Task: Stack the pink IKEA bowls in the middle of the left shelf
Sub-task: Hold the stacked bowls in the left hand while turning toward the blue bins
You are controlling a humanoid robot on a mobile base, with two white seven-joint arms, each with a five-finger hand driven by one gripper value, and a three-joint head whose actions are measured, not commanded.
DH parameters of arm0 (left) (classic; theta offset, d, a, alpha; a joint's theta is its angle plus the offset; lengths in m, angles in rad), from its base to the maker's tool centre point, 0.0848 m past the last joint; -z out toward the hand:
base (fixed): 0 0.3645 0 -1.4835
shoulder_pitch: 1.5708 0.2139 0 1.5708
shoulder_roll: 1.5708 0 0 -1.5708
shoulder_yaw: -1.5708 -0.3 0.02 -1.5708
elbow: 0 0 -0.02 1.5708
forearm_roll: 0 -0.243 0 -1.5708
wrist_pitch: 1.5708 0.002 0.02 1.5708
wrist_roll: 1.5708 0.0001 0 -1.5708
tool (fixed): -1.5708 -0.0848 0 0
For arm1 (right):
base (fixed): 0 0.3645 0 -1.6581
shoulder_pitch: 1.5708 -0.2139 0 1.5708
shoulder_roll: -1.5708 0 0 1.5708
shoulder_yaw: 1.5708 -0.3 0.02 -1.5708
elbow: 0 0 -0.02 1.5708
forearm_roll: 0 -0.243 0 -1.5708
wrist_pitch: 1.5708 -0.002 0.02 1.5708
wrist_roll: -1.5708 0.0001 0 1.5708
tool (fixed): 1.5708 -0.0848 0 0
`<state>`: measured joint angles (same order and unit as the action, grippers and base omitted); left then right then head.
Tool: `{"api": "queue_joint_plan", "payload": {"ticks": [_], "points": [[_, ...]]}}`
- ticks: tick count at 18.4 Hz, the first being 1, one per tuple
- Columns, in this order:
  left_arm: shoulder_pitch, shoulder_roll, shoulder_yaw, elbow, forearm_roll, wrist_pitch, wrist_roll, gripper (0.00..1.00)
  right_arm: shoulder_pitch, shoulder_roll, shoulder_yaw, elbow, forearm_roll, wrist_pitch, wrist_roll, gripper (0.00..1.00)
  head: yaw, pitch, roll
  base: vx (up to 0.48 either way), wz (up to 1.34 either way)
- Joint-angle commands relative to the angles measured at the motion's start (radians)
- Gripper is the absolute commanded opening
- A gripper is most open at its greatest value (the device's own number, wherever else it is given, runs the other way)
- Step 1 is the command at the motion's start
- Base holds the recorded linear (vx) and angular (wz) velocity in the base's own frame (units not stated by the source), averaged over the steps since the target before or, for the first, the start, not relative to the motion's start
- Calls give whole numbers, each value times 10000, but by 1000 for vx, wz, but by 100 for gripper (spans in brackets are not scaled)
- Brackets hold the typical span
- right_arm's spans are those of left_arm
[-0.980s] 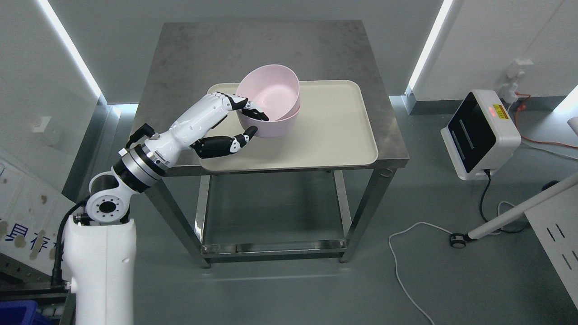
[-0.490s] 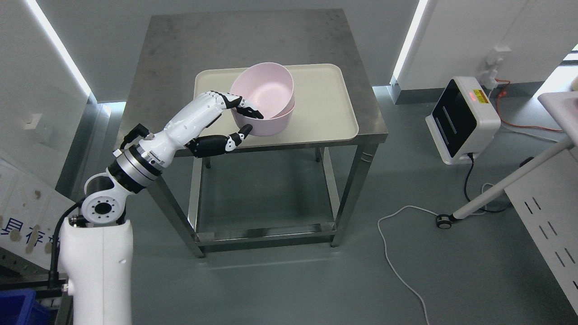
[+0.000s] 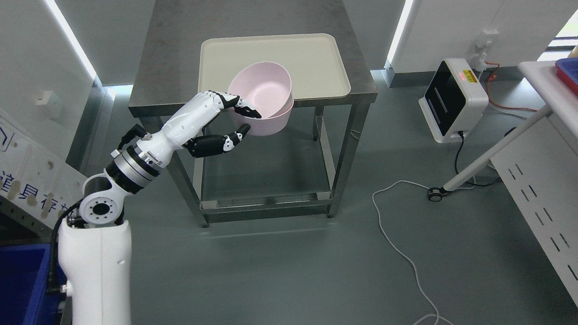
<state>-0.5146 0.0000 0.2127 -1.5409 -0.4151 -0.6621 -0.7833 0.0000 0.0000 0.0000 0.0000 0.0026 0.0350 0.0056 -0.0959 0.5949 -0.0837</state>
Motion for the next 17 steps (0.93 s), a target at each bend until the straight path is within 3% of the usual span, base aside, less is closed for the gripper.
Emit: {"api": "queue_joint_plan", "payload": {"ticks": [1, 17], "points": [[83, 175, -26, -8, 24, 25, 9, 4, 292, -175, -107, -337, -26, 2, 5, 100, 0, 0, 0, -328, 54], [206, 175, -348, -23, 70, -51, 9, 4, 292, -175, -107, -337, -26, 2, 5, 100, 0, 0, 0, -375, 62]]}}
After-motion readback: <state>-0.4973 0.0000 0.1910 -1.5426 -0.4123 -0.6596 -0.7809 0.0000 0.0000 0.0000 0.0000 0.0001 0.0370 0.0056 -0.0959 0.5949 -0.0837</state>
